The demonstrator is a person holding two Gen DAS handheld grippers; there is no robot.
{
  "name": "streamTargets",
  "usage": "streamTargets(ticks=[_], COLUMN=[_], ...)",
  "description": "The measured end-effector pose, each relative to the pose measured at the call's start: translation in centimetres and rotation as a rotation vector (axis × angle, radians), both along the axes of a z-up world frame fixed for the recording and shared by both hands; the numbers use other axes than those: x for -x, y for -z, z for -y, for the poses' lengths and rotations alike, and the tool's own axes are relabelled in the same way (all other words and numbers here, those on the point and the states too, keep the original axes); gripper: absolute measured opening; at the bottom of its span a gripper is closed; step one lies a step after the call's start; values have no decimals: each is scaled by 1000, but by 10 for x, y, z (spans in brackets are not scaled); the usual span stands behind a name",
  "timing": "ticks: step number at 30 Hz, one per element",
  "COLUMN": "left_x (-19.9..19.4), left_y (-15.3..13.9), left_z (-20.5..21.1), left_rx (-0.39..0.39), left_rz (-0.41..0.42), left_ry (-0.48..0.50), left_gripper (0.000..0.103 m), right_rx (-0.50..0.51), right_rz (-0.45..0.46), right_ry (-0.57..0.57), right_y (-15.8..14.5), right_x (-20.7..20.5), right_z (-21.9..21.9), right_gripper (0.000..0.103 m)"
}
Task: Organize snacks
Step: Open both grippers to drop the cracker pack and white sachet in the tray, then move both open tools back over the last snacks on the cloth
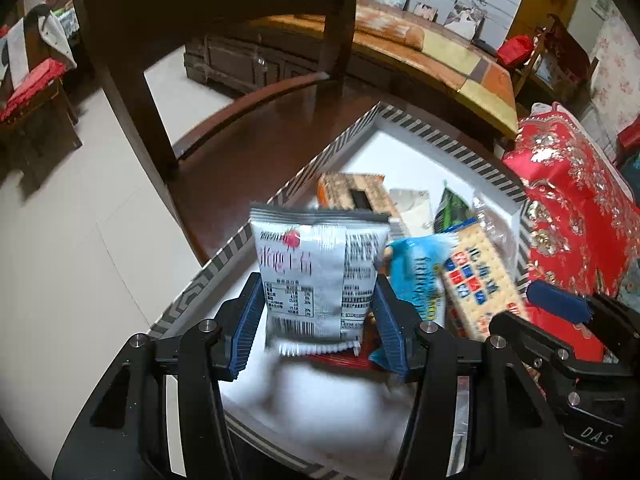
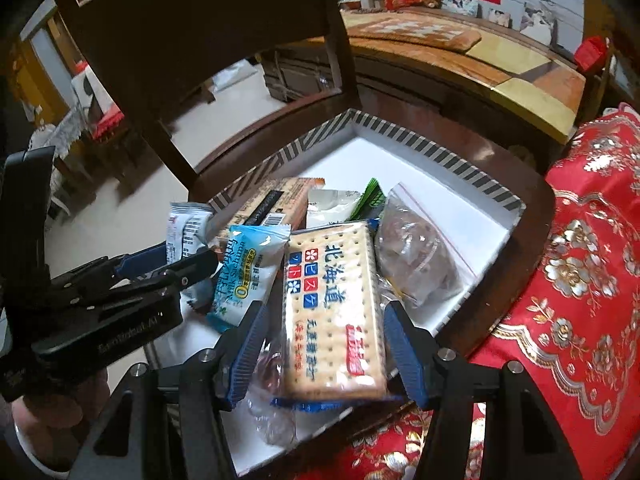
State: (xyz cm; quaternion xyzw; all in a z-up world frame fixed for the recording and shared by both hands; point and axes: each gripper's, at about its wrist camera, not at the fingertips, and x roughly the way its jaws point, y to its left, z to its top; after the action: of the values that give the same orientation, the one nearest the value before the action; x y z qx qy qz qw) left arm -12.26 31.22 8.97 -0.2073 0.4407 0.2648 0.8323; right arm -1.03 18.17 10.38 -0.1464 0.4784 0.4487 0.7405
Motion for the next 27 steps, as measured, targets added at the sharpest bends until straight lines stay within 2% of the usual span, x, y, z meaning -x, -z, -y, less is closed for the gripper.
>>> streamTargets(ticks=[4,7,10,22,27], left_x=[-2,-8,-13,-48,-69], left_y=[-15,-24,-28,-34,-27], left_z=[14,26,37,104,142], left_rx=[-29,-43,-38,-32,2], left_rz=[23,39,50,44,29], left_ry=[30,56,76,238,329], left_gripper=[54,63,63,63,63], right_rx=[-28,-45,-61,-45,-17], right_rz=[-2,-14,-34,-37,-48], right_ry=[37,77,128,299,403], right_y=[-6,-8,-8,-3,8], right_x=[2,-1,-5,-16,-25], right_z=[23,44,68,177,237], right_gripper=[59,59,59,59,60])
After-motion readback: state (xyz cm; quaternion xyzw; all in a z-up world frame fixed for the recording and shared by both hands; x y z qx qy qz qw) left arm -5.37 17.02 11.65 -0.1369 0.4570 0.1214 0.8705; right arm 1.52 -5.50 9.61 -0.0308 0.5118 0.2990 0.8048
